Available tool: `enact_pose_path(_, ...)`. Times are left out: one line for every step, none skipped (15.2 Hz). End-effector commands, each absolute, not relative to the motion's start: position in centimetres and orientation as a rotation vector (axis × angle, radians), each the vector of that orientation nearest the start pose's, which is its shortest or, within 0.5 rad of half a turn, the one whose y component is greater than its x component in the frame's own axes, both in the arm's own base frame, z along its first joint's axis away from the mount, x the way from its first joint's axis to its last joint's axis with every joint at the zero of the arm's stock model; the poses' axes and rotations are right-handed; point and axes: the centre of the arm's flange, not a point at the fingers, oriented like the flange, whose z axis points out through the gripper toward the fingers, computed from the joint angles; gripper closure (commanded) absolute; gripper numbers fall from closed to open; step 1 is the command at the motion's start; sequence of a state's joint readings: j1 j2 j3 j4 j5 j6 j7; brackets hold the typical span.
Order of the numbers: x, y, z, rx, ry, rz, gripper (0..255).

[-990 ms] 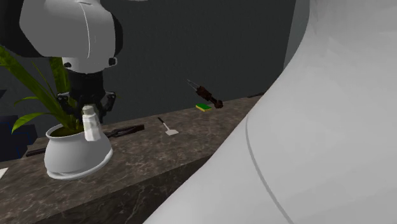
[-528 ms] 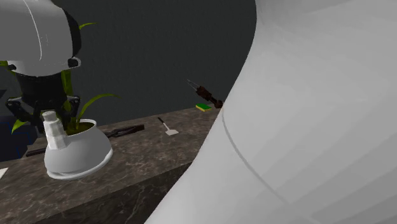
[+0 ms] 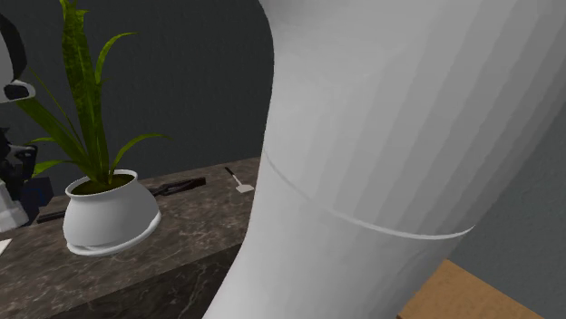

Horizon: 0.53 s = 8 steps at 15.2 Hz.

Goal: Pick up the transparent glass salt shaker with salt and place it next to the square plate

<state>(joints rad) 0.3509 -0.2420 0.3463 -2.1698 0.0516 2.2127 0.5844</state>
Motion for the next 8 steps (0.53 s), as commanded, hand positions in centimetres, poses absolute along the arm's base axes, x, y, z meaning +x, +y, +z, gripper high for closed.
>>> enact_pose_path(38.1,36.0,51.6,-2.984,-0.130,-0.360,255)
enact_pose_path(38.1,37.3,51.6,-2.984,-0.130,-0.360,255)
enact_pose_path(38.0,38.7,51.6,-2.984,-0.130,-0.360,255)
enact_pose_path(37.9,40.0,51.6,-2.984,-0.130,-0.360,255)
enact_pose_path(37.9,41.3,51.6,-2.984,-0.130,-0.360,255)
enact_pose_path(37.8,42.6,51.6,-2.984,-0.130,-0.360,255)
enact_pose_path(37.7,43.9,51.6,-2.984,-0.130,-0.360,255)
enact_pose_path(37.7,45.3,51.6,-2.984,-0.130,-0.360,255)
